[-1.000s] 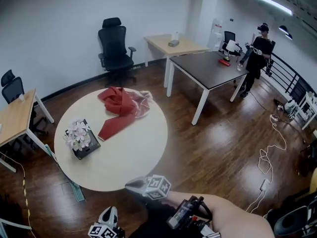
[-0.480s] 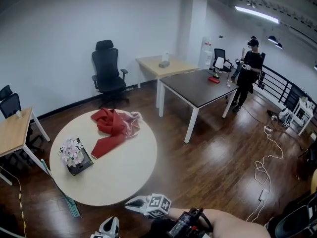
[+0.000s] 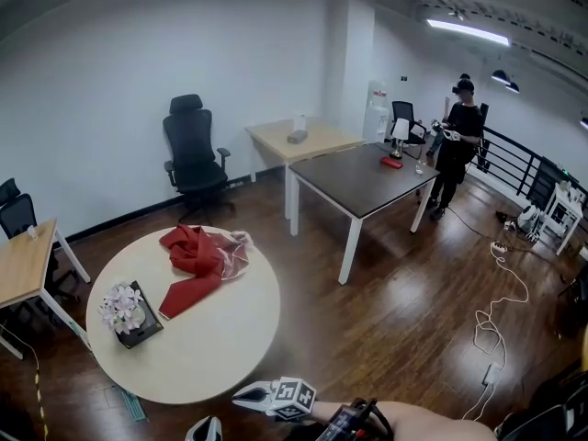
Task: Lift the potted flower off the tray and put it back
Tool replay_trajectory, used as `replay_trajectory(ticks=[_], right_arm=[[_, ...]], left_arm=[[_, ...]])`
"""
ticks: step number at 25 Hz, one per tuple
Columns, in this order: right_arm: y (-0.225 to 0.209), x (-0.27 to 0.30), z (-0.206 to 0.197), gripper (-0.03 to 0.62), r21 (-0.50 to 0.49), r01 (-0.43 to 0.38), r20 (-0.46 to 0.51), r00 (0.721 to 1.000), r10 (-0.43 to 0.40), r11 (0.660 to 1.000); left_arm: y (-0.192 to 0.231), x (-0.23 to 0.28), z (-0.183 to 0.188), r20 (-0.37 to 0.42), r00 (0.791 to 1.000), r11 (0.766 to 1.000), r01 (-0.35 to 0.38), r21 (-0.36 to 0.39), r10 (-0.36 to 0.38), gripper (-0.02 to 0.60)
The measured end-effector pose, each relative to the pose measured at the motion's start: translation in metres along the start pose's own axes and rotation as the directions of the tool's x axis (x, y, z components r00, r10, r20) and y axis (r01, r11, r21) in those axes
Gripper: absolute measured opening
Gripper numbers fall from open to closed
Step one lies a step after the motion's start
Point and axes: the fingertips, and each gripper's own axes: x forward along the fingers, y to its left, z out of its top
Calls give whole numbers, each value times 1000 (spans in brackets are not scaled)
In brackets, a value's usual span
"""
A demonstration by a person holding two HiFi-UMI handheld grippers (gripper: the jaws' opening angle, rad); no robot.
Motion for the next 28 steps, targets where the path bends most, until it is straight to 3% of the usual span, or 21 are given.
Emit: replay_trajectory(ticks=[5,8,10,14,21,28], right_arm=[[-4,-11,-12,2,-37,-18,8,1000,18,999],[-42,-31,-2,2,-98,23,26,999,-20,995],[-46,-47,20,2,-122,30,30,999,-26,992],[-2,-43,35,2,-76,-77,19,997,79,994],[-4,-11,24,2,-71,-128,12,992,129,989],[-3,-9,33,2,-52,-135,-7,991,134,990]], left_arm=[[-7,25,-9,16,999,999,35,10,-35,5],[-25,42,5,12,1000,998,28,50,-29,5],[-49,44,27,-1,1000,996,-5,91,6,5],[-86,-4,42,-32,991,989,-125,74,127,5],[-66,-28,43,-14,978,976,-206,73,207,5],[-67,-28,44,-24,975,974,-218,56,219,5]])
